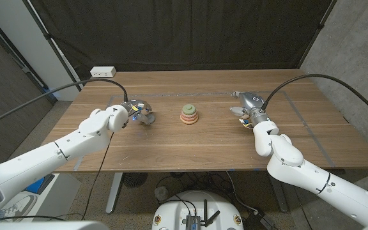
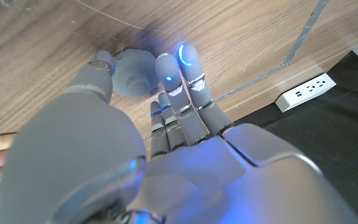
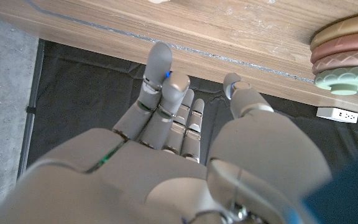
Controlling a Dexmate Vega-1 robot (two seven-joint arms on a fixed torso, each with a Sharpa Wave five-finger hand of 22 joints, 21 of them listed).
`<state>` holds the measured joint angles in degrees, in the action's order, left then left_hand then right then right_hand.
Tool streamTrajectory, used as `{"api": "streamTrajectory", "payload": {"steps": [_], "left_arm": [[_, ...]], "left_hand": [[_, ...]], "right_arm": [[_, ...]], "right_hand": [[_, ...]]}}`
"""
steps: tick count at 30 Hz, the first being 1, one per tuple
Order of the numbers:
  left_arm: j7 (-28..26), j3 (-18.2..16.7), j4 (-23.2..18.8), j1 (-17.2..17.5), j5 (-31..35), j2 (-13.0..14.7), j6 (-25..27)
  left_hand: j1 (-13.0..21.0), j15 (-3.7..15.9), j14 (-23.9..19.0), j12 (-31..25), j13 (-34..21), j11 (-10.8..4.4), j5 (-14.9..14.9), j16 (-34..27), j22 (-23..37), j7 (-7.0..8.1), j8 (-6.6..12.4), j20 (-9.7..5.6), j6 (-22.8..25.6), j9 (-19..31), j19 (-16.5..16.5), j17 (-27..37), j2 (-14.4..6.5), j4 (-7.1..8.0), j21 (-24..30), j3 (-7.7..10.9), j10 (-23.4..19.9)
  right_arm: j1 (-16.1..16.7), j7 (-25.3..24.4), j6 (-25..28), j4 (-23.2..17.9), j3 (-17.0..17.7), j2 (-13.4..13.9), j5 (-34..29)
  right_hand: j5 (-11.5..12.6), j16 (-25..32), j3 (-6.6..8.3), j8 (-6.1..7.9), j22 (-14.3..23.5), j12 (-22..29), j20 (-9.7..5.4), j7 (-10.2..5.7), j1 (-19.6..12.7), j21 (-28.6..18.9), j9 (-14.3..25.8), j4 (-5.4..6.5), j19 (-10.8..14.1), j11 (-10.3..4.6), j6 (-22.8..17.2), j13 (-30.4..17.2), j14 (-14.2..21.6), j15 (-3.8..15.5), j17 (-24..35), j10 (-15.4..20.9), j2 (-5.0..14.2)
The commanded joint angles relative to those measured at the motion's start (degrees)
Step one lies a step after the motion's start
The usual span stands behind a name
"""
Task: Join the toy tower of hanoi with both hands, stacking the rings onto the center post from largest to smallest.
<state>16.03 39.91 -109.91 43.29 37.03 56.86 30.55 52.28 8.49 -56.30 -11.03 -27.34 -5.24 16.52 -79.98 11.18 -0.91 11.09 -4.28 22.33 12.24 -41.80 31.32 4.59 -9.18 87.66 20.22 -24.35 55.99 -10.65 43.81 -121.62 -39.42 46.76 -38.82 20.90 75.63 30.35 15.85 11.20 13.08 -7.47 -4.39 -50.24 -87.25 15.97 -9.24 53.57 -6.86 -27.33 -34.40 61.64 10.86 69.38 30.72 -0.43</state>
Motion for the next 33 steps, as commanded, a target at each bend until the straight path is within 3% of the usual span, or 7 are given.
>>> {"api": "streamTrajectory", "payload": {"steps": [1,18,33], "left_arm": [[-1.37,0.2,1.63,0.56,0.04,-1.29,-0.38],[-1.85,0.21,2.16,1.86,-1.69,-1.25,0.92],[-4.69,-0.6,1.04,4.11,-4.61,-0.75,2.05]], "left_hand": [[0.16,3.98,-0.26,-0.42,0.05,-0.12,-0.11,-0.28,0.04,0.2,0.28,-7.54,0.4,0.13,-0.53,0.05,-0.14,0.09,0.19,-0.11,-0.31],[0.84,3.99,-0.26,-0.81,0.61,-0.1,-0.27,-0.5,0.09,0.12,0.64,-7.59,1.31,0.01,-0.54,-0.11,-0.56,-0.03,0.24,-0.2,-1.16],[2.95,4.02,-2.88,-3.72,0.64,-2.26,-0.39,-2.62,0.23,0.96,2.54,-7.69,7.81,0.27,-3.07,0.76,-1.88,-0.2,1.03,0.0,-10.07]], "right_arm": [[-0.09,0.5,0.61,-0.55,-0.2,0.27,-0.23],[-0.66,1.06,0.21,-0.4,-0.51,0.18,-0.06],[-0.76,0.28,-0.77,0.72,-0.4,-0.59,0.9]], "right_hand": [[0.36,0.09,0.48,-0.27,0.01,-0.07,-4.87,0.05,-0.18,-0.21,0.14,-0.13,-0.22,-0.05,-0.61,-0.29,0.25,1.67,0.11,0.53,0.24],[0.66,0.01,0.64,-0.43,-0.07,-0.26,-4.85,0.08,-0.05,-0.17,0.17,-0.05,-0.29,0.11,-0.59,-0.4,0.19,1.66,0.08,0.66,0.45],[0.94,-0.02,0.74,-0.5,0.0,-0.35,-4.85,0.24,0.34,-0.26,0.18,0.13,-0.22,0.16,-0.76,-0.52,0.24,1.65,0.14,0.83,0.75]]}}
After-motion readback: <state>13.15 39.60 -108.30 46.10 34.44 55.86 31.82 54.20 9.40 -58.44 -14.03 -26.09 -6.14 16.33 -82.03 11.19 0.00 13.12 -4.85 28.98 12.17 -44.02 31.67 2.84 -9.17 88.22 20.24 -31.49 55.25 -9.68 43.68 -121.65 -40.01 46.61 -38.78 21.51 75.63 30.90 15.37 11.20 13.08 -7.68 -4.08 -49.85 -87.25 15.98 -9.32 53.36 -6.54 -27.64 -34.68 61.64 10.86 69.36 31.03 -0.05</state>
